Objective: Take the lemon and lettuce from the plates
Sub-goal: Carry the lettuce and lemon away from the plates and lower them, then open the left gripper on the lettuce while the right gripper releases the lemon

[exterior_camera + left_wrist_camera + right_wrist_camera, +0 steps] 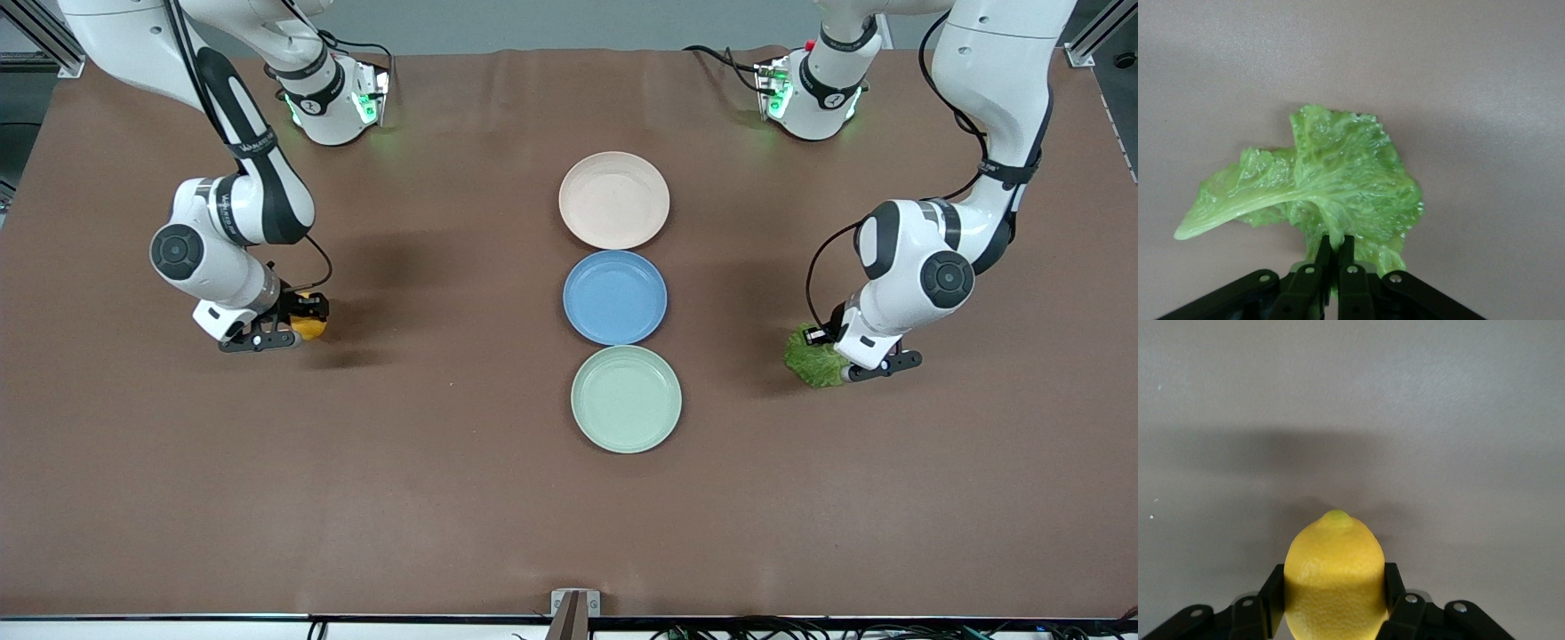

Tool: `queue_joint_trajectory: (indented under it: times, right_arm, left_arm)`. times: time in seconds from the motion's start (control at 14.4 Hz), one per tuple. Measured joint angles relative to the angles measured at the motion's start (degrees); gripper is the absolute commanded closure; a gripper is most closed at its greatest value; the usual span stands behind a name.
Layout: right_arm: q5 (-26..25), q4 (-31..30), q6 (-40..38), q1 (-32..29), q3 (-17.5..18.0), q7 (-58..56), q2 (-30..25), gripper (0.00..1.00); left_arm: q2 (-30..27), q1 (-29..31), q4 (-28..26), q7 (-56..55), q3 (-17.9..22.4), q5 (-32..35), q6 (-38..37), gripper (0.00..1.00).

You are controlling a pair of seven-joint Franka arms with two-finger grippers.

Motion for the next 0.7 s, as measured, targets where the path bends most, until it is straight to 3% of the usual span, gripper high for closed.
queue_joint_trajectory:
  times: [0.14, 0.21, 0.35, 0.56, 0.7]
  right_arm:
    - [0.04, -0.48, 0.59, 0.01, 0.34, 0.0, 0.0, 0.98]
    - [0.05, -0.5, 0.91, 0.05, 0.46, -0.02, 0.0, 0.98]
    - [0.1, -0.5, 1.75, 0.29, 0.64, -0.03, 0.0, 0.98]
    - [0.14, -0.68, 3.1, 0.47, 0.76, -0.03, 0.2, 0.98]
    - [0.15, -0.73, 3.93, 0.47, 0.77, -0.03, 0.65, 0.98]
  left_arm:
    - [0.31, 0.06, -0.1, 0.81, 0.02, 0.0, 0.38, 0.95]
    - [0.36, 0.18, -0.14, 1.33, 0.02, 0.0, 0.43, 0.82]
    - [0.36, 0.33, -0.17, 1.68, 0.04, 0.0, 0.56, 0.04]
    - [-0.04, 0.33, 0.17, 1.77, 0.04, 0.0, 0.6, 0.0]
    - [-1.82, 0.59, 1.4, 1.83, 0.04, 0.01, -3.35, 0.0]
